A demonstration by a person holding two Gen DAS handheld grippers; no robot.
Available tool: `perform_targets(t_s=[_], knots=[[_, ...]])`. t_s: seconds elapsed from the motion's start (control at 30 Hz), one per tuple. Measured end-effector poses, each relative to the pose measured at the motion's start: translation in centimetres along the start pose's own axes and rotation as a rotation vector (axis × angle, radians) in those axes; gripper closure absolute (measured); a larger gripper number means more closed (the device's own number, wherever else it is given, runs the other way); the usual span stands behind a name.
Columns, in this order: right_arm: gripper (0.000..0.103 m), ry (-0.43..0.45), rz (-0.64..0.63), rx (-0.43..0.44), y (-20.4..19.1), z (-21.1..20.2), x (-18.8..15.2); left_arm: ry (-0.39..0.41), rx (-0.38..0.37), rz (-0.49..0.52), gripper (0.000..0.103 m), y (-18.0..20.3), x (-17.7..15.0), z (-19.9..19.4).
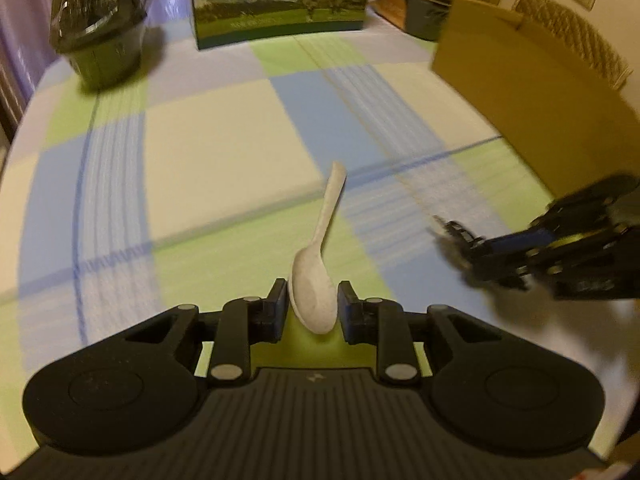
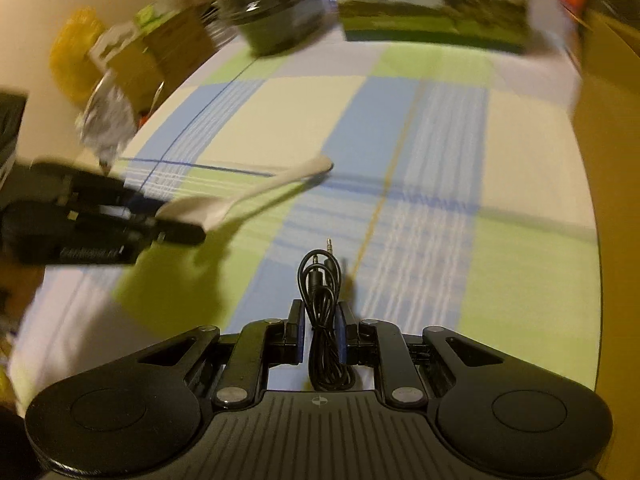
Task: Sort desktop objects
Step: 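Grasp the black cable with the right gripper while the left approaches the white spoon, then close the left gripper on the white spoon bowl while the right holds the cable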
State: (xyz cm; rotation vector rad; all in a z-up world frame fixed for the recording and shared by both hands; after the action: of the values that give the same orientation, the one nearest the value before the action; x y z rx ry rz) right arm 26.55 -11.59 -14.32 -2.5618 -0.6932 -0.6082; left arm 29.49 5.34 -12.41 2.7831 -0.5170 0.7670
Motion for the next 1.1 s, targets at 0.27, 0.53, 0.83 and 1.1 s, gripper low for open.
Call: perform_targets(t_s=[0.27,0.53,0.83,1.1], knots=[[0.091,0.019,0.192,-0.002,0.3,-3.9,-6.1,0.017,-0.03,-0.093,0.081,6.6,-5.6,-3.0],[0.091,0.063,0.166,-0.046,-1.1,-5.0,-8.7,0.075,0.025,-0.099,0.066,8.1,-8.0,-3.5],[0.071,0.1,0.123,-0.099,-1.3,-5.1,-9.5,0.099,0.037,-0.112,0.044,7.3,-8.4,-3.9],[0.042,0.162,0.058,-0.158,-1.6,-6.0,-11.0,0.147,0.072,-0.07,0.028,8.0,-8.5,-4.3]])
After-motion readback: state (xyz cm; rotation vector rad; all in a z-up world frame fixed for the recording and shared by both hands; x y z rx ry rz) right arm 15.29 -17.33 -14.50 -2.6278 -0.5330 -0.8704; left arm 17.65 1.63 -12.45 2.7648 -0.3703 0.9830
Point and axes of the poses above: each gripper's, at about its wrist camera, not at the fingertips, and z roughly the way its jaws point, y to its right, x to its top, the point moved 7 cm from there along z, roughly the way its jaws point
